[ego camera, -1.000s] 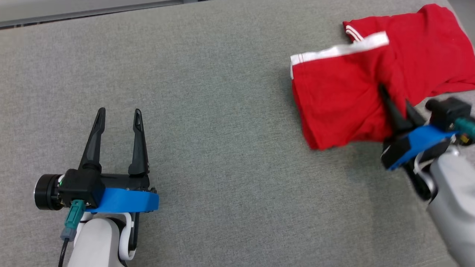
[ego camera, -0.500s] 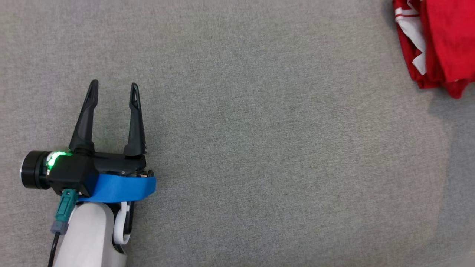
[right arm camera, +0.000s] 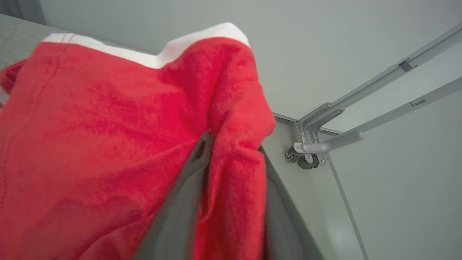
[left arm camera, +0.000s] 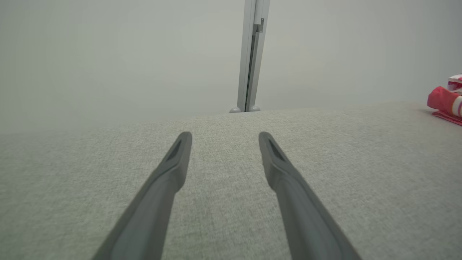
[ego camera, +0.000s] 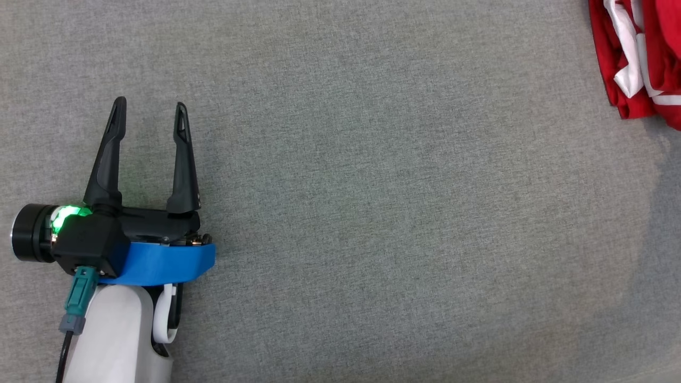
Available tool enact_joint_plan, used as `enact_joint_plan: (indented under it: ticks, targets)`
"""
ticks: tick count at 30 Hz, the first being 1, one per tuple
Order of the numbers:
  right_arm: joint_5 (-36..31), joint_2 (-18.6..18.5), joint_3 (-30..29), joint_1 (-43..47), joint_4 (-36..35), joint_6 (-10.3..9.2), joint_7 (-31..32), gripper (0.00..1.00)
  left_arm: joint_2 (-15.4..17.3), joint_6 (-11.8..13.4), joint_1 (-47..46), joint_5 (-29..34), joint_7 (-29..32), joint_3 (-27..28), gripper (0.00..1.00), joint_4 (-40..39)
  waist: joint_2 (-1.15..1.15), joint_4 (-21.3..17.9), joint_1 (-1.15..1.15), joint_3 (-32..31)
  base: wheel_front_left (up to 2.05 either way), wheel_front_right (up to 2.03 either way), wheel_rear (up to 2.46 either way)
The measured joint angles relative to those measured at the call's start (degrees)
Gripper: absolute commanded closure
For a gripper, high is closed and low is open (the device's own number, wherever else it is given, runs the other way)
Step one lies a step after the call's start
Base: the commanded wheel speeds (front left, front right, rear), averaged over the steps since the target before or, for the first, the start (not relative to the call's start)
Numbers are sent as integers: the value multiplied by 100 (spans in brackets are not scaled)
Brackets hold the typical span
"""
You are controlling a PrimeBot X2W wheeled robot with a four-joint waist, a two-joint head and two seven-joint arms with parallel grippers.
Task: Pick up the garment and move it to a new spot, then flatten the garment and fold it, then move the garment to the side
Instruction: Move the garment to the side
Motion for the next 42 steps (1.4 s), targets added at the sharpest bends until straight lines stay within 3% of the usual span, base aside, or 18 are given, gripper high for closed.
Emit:
enact_joint_plan:
  ticks: [8, 15, 20, 32, 42]
  targets:
    - [-120, 208, 226, -129, 474, 1, -683, 0, -13, 92, 29, -78, -32, 41, 0, 71, 0, 71, 0, -264, 0, 0, 0]
    - [-256, 259, 146, -92, 519, 0, -972, 0, -124, 124, 295, -215, -105, 56, 0, 240, 0, 289, -2, -906, 0, 0, 0]
    - [-245, 603, -73, 389, -335, 0, -1001, 0, -155, 153, 645, -299, -121, 90, 0, 312, 0, 410, -2, -1383, 0, 0, 0]
    - [-424, 1700, -412, 2559, -2196, 0, -1001, 0, -201, 166, 1390, -478, -130, 214, 0, 490, 0, 645, -2, -2404, 0, 0, 0]
    - [-523, 2041, -799, 3973, -3154, 0, -1002, 0, -305, 92, 1699, -526, -130, 156, 0, 722, 0, 808, -2, -2978, 0, 0, 0]
